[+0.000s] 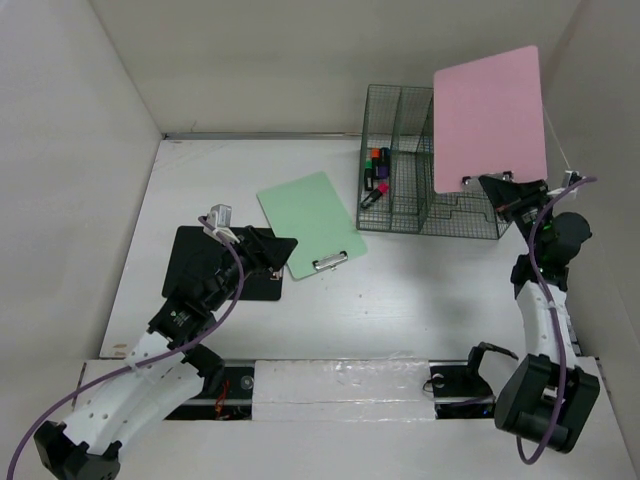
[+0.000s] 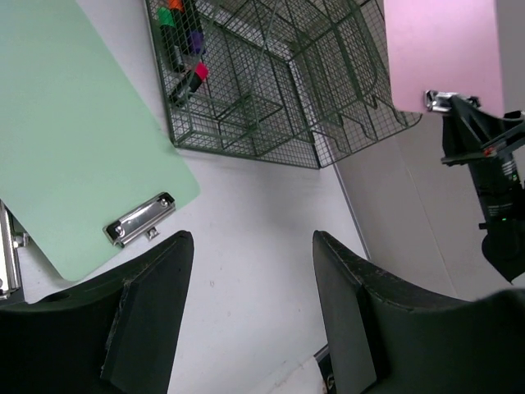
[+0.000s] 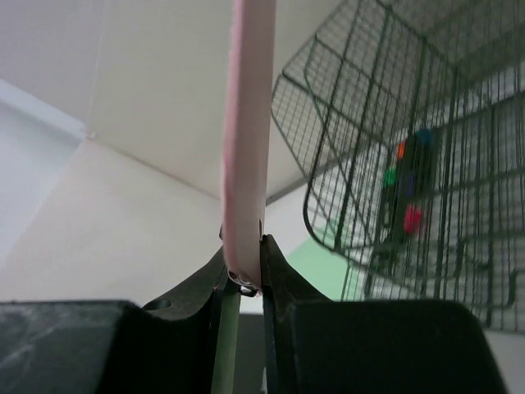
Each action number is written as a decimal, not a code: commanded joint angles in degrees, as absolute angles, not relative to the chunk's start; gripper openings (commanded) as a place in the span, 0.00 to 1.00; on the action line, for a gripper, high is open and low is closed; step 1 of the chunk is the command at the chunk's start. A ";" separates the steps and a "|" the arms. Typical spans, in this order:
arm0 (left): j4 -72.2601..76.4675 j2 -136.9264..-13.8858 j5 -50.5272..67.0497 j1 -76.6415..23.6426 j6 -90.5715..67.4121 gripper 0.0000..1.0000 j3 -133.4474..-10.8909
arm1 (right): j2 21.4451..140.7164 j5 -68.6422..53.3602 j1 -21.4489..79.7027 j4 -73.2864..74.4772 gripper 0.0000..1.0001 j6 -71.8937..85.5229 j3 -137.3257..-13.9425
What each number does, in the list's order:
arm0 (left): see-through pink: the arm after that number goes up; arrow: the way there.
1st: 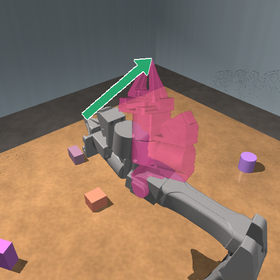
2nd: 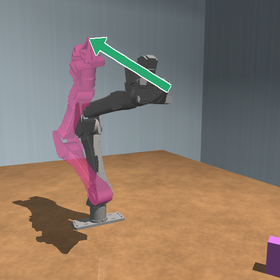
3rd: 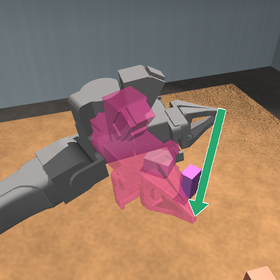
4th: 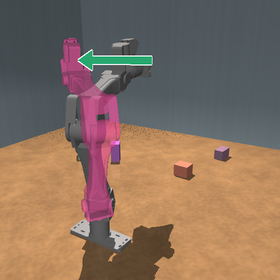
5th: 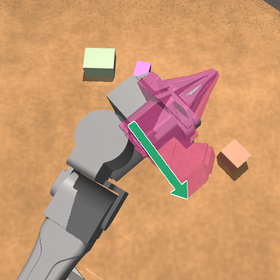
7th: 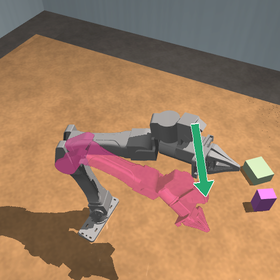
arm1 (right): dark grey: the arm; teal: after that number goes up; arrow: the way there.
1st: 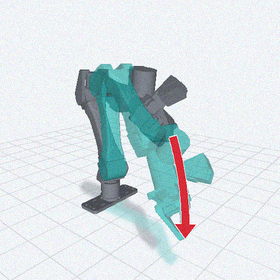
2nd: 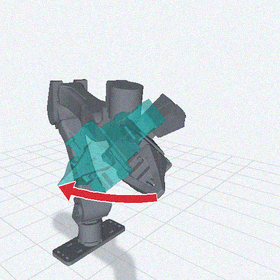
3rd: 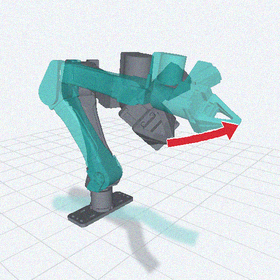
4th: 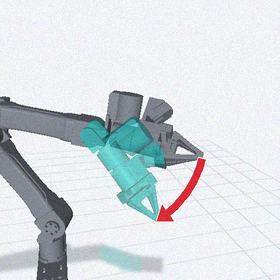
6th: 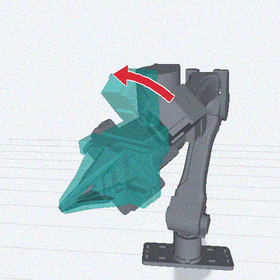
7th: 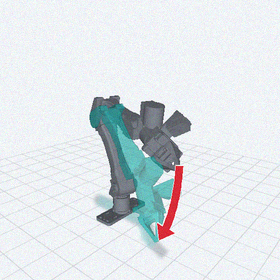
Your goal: Organize the desk
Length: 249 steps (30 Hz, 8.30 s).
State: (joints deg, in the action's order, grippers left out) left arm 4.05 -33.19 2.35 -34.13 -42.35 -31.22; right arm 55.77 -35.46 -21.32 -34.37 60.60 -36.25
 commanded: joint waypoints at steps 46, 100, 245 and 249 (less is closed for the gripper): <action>9.05 -35.33 4.13 -34.10 -42.89 0.56 -29.97 | 73.56 -51.86 -34.54 -63.11 0.00 80.24 -31.38; 8.62 -34.01 2.82 -34.10 -43.07 0.56 -30.23 | 68.40 -43.69 -30.50 -27.79 0.79 56.01 -39.46; 11.51 -78.31 -2.46 -56.60 -15.21 0.00 -45.71 | 70.84 -7.83 34.98 -46.58 0.76 49.21 -16.61; 11.51 -77.17 -2.20 -56.60 -15.47 0.00 -45.26 | 71.80 -6.33 35.60 -47.63 0.71 50.80 -16.43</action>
